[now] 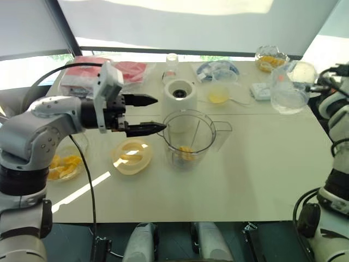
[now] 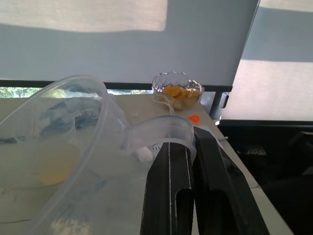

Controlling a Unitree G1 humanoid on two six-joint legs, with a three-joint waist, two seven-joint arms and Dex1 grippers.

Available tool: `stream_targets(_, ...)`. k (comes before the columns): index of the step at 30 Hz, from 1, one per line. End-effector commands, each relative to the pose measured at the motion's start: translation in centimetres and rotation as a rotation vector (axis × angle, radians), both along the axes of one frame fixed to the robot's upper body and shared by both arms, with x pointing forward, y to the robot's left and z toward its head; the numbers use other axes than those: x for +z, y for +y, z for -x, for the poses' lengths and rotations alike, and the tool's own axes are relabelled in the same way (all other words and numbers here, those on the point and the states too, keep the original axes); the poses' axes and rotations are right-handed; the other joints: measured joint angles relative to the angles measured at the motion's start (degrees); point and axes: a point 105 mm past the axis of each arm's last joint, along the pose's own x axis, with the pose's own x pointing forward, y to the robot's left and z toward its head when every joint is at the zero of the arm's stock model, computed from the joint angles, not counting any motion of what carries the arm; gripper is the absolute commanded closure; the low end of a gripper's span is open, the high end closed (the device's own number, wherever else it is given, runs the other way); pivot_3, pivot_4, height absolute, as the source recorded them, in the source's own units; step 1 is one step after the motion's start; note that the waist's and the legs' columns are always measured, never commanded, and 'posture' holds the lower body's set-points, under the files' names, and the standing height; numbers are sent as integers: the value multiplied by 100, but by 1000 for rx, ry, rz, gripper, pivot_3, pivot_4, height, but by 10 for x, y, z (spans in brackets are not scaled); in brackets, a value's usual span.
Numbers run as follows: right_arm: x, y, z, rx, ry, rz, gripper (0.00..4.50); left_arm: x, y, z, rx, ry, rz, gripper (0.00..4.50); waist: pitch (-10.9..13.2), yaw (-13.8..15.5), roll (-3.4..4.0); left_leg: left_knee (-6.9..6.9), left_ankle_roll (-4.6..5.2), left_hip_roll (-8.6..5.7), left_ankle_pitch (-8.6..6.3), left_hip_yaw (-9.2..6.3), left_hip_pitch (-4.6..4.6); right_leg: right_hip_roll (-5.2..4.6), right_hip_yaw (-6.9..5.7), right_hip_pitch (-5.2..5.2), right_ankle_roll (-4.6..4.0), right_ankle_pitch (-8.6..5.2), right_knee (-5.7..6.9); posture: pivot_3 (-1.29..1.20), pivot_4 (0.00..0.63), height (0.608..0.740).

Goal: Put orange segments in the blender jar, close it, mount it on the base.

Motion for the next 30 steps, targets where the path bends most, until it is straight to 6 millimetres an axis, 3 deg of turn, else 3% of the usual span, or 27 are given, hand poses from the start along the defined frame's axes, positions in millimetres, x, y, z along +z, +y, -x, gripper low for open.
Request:
stream_targets(1, -14, -14, -3, -81, -49, -14, 4469, 11, 3, 7, 4, -39, -2, 0, 1, 4, 1, 0, 0, 0, 0, 1, 0, 1, 1, 0, 0, 0, 0, 0, 150, 740)
stream_targets(5, -49, -29, -13, -125, -57, -136, 4469, 9, 5, 7, 17, -29, -10, 0, 2, 6, 2, 1, 0, 0, 0, 5, 0, -2, 7, -1, 1, 1, -1, 0, 150, 740)
stream_targets(9, -75, -30, -24, -130, -29, -134, 4469, 8, 6, 8, 26, -25, -17, 0, 3, -2, 5, 0, 0, 0, 0, 5, 0, -2, 7, -1, 4, 2, -2, 0, 150, 740)
stream_targets(18, -91, -33, -30, -223, -76, -238, 4469, 6, 6, 12, 42, -22, -32, 0, 4, -118, 5, -1, 0, 0, 0, 2, 1, -1, 7, 0, 18, 10, 0, 0, 150, 740)
stream_targets(30, -138, -24, -22, -326, -6, -360, 4469, 2, 3, 8, 47, -23, -26, 0, 3, -116, 5, -1, 0, 1, 0, 1, 3, 0, 8, 2, 17, 10, 0, 0, 150, 740)
